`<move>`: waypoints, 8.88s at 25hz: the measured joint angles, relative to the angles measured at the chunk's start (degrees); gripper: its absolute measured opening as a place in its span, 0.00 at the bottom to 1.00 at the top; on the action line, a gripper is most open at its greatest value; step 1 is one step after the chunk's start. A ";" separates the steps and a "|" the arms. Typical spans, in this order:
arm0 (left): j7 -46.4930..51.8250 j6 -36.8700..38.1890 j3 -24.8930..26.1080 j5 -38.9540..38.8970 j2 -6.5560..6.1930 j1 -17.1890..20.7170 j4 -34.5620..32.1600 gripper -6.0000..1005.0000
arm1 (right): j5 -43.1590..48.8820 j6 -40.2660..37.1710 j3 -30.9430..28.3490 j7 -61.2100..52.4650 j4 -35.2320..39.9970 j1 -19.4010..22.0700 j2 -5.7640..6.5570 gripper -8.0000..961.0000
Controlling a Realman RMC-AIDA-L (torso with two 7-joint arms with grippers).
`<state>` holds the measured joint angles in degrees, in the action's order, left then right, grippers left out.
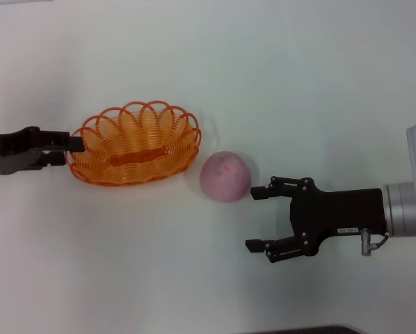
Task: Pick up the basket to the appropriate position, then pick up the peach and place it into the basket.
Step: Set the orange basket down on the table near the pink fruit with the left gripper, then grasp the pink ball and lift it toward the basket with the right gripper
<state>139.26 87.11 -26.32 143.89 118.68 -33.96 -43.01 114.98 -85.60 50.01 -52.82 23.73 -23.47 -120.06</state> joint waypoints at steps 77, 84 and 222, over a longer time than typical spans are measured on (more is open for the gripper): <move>-76.45 11.41 1.95 -16.17 5.43 21.29 2.17 0.87 | 0.05 0.26 0.26 0.14 0.14 -0.15 0.18 0.99; -76.77 11.38 1.99 -16.14 5.42 21.37 2.29 0.87 | -0.20 -1.72 -0.85 1.91 0.89 1.95 0.52 0.99; -76.59 13.66 4.96 -16.80 4.98 19.72 4.16 0.87 | 22.85 0.21 37.36 -72.40 31.12 -26.72 -0.32 0.31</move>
<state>62.66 100.77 -21.36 127.09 123.66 -14.24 -38.85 137.83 -85.39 87.36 -125.22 54.85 -50.19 -120.38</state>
